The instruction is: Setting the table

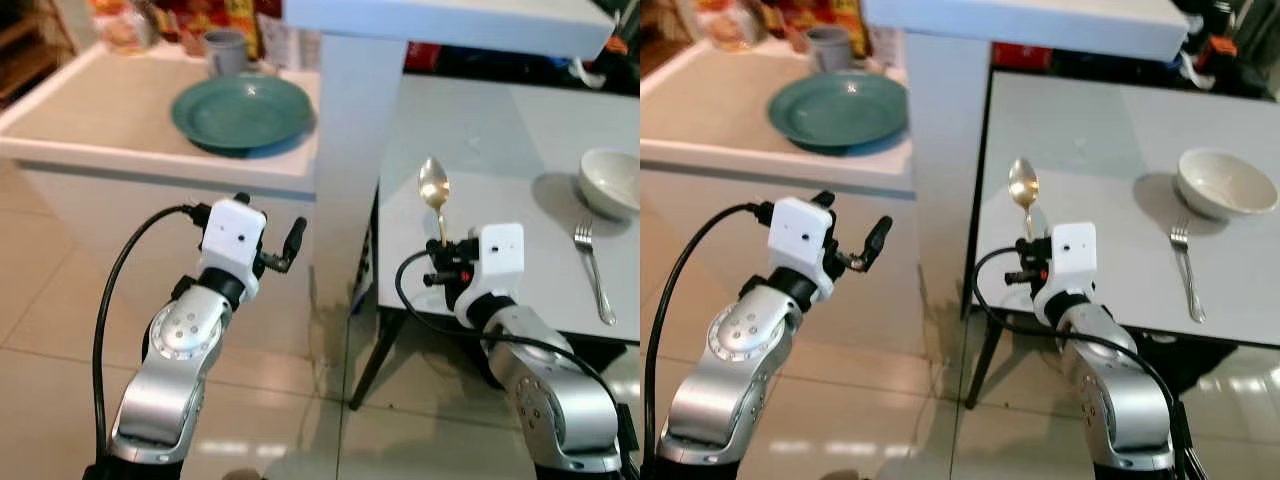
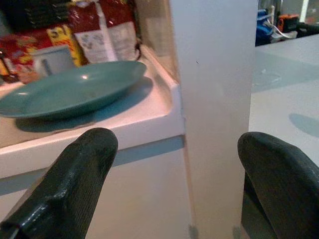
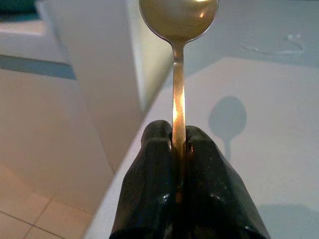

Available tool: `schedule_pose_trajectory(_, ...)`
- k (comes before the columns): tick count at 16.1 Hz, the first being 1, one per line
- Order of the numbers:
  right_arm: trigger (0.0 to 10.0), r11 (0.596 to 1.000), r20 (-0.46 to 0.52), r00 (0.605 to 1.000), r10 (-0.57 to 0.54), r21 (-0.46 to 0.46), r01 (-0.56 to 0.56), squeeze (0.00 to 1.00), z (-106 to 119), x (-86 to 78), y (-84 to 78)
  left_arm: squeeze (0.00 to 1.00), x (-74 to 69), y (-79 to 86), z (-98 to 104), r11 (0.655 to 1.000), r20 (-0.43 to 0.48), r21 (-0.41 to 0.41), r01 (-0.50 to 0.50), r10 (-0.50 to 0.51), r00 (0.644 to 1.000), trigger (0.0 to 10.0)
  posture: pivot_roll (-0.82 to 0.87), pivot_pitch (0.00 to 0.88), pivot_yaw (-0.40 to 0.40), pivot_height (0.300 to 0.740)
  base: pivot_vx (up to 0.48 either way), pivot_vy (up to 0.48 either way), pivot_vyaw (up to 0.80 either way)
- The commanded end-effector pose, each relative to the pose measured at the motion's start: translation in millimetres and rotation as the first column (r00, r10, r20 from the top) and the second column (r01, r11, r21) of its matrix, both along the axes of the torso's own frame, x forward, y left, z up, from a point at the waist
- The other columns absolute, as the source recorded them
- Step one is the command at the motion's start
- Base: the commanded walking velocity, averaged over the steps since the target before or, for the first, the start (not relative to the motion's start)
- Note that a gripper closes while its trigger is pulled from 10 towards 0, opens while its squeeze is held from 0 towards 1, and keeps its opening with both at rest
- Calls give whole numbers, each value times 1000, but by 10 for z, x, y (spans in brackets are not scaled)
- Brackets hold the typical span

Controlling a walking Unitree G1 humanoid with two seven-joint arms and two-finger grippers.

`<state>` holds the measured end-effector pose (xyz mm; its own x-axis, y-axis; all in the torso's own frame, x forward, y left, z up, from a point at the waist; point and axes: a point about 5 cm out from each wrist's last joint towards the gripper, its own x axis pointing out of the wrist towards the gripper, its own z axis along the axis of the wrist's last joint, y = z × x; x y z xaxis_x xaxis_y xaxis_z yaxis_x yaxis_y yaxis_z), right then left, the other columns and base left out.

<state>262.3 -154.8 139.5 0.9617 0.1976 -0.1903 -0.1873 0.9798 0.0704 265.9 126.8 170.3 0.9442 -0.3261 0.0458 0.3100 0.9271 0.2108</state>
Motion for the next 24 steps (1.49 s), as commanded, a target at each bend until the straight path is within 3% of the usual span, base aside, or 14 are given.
schedule_pose_trajectory(1,10000,1000,8,1000,-9,-4,10,0,32,13,-12,0,-19,0,41,1000,15,-2,7,-7,1000,10000,34,63,-29,740,326,0,0)
schedule_pose_trajectory(6,10000,999,-6,1000,-5,35,5,0,17,1,22,0,-5,-5,56,1000,17,-11,7,-7,1000,10000,32,60,-30,740,332,0,-466)
schedule_pose_trajectory(14,10000,999,-18,1000,14,43,-13,0,1,-22,63,0,-71,12,38,1000,10,-13,17,-17,1000,10000,41,54,-38,740,216,0,0)
schedule_pose_trajectory(19,10000,998,-76,996,-46,45,49,0,-51,48,34,0,-173,-85,-5,990,-21,-3,144,-144,989,10000,41,57,-33,740,0,0,0)
schedule_pose_trajectory(24,10000,991,-209,971,-118,30,127,0,-137,268,-5,0,-223,-199,-12,970,-42,11,243,-242,969,10000,46,65,-42,740,0,0,0)
